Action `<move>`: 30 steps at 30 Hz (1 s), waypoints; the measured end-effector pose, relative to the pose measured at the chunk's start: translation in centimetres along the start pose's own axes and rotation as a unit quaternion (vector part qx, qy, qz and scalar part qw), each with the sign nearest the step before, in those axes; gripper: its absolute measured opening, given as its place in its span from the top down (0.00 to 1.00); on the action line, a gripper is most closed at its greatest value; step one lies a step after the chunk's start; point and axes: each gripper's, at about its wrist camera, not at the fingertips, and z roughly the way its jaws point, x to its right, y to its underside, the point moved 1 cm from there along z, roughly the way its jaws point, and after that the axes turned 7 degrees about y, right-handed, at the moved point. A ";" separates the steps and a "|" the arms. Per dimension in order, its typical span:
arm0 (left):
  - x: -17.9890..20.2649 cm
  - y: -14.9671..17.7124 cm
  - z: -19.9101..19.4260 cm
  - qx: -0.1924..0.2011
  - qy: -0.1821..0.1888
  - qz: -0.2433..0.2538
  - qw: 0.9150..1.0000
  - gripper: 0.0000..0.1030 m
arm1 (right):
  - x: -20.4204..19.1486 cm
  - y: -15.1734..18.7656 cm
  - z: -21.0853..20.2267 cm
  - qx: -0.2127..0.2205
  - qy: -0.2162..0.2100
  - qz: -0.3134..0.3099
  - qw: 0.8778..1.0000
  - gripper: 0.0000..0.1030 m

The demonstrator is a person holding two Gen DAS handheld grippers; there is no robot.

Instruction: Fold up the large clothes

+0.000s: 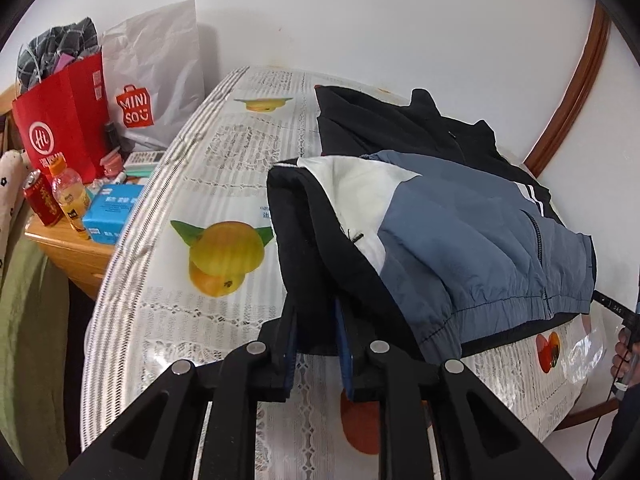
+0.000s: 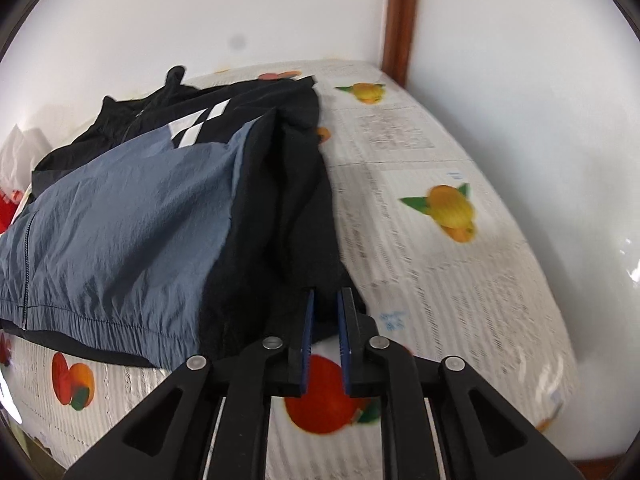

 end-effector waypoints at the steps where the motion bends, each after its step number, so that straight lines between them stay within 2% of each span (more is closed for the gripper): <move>1: 0.0 0.0 -0.5 0.007 -0.002 0.004 1.000 0.82 | 0.3 0.0 -0.7 0.005 0.005 0.003 1.000 0.87; 3: 0.0 0.0 -1.2 0.019 -0.003 0.002 1.000 0.81 | 0.6 -0.1 -2.4 0.027 -0.003 0.017 0.999 0.78; 4: 0.0 0.0 -1.7 0.027 0.003 0.000 1.000 0.76 | 0.4 -0.2 -3.2 0.035 -0.014 0.018 0.999 0.74; 6: 0.2 0.1 -2.6 0.035 0.011 0.003 0.999 0.71 | -0.3 -0.1 -4.2 0.049 -0.035 0.012 0.998 0.59; 8: 0.7 0.2 -3.2 0.043 0.015 0.008 0.999 0.68 | -1.4 -0.2 -4.8 0.062 -0.046 0.003 0.997 0.58; 14: 1.8 0.6 -4.4 0.056 0.043 0.007 0.997 0.65 | -4.1 0.6 -3.0 0.046 -0.073 -0.009 0.996 0.58; 16: 2.4 0.8 -4.4 0.056 0.062 0.006 0.996 0.58 | -4.5 0.7 -1.8 0.037 -0.069 -0.003 0.997 0.58; 19: 3.5 0.8 -3.6 0.047 0.068 0.017 0.996 0.58 | -4.5 0.8 -0.1 0.017 -0.076 0.027 0.997 0.59; 22: 4.0 0.5 -2.5 0.035 0.060 0.023 0.997 0.57 | -4.7 0.9 0.7 0.011 -0.077 0.036 0.996 0.66; 27: 3.1 0.5 0.4 -0.005 0.045 0.003 0.999 0.57 | -5.5 1.1 0.2 0.029 -0.059 0.008 0.998 0.83; 30: 2.8 0.8 1.7 -0.028 0.056 -0.002 0.998 0.57 | -5.7 1.2 -0.3 0.037 -0.053 -0.004 0.998 0.87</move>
